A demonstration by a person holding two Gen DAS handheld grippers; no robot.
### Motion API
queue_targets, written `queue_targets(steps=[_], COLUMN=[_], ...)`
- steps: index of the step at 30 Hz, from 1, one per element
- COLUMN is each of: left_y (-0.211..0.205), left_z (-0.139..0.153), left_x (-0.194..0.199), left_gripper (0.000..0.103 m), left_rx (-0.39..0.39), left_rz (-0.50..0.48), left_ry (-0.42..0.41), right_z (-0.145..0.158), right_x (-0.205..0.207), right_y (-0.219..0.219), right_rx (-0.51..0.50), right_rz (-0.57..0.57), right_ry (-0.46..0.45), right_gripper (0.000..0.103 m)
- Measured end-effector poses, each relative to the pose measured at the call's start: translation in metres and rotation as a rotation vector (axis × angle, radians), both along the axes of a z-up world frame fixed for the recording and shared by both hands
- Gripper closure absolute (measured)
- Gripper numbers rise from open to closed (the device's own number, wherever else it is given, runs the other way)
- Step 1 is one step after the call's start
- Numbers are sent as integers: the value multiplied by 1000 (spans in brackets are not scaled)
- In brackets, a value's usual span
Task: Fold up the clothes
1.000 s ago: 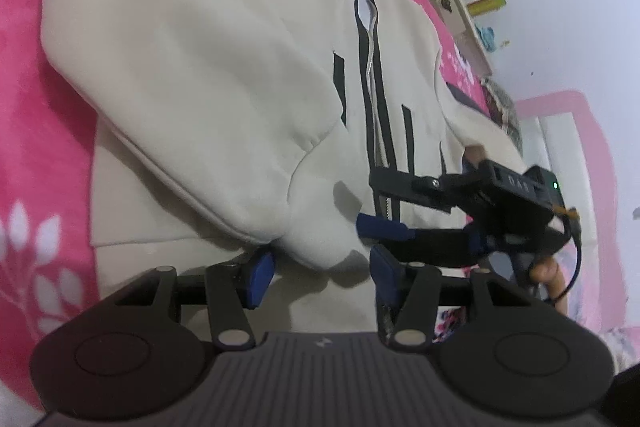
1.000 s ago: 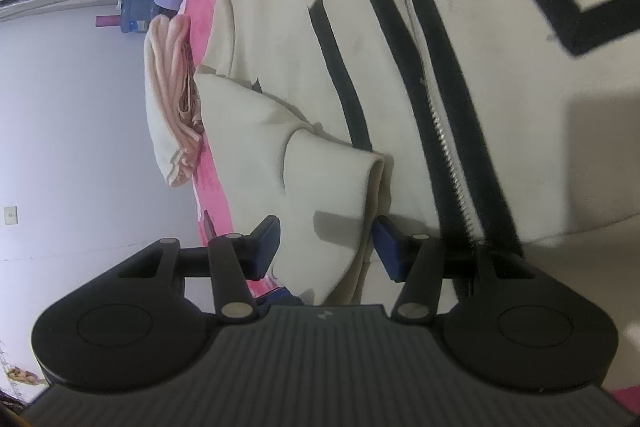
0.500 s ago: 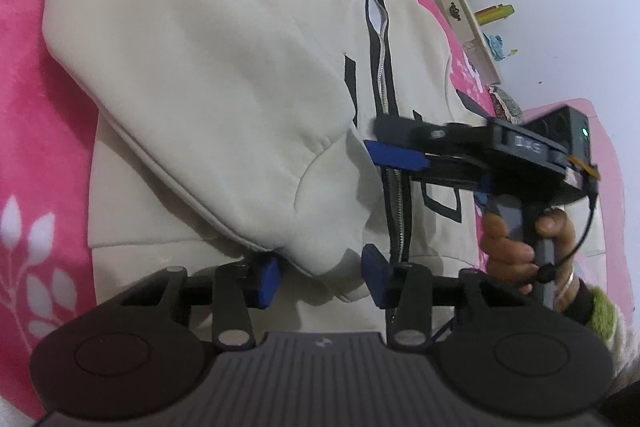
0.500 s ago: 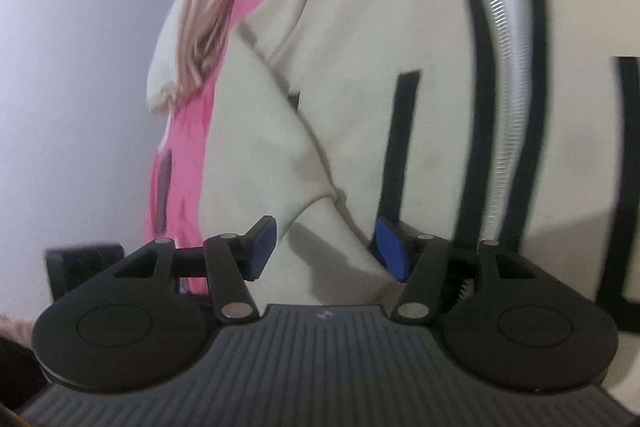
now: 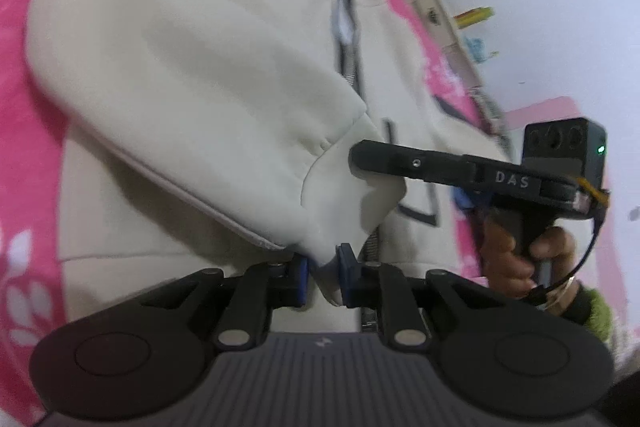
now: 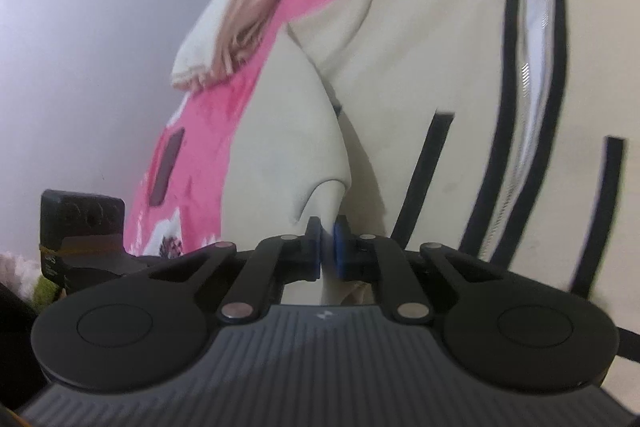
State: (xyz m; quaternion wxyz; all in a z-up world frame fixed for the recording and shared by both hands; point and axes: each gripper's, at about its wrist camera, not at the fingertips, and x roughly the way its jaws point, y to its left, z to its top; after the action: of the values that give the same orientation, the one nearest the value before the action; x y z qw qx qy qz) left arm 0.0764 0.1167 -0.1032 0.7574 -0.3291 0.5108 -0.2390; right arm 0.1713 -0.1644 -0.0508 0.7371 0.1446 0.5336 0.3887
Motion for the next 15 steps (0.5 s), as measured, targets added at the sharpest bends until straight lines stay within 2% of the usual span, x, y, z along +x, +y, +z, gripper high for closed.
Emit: queue_targets(steps=[5,15], left_y=[-19,-66], left_z=[9,2], left_x=[4,8], left_gripper=[88,88], left_rx=[-42,-60], left_rz=[-64,-193], left_ry=[-32,-16], right_z=[15,18], right_x=[-1,-18], right_y=[-16,-47], right_rx=[-18,-101], right_rz=[-49,-108], right_ry=[-13,-14], right_gripper=[98,98])
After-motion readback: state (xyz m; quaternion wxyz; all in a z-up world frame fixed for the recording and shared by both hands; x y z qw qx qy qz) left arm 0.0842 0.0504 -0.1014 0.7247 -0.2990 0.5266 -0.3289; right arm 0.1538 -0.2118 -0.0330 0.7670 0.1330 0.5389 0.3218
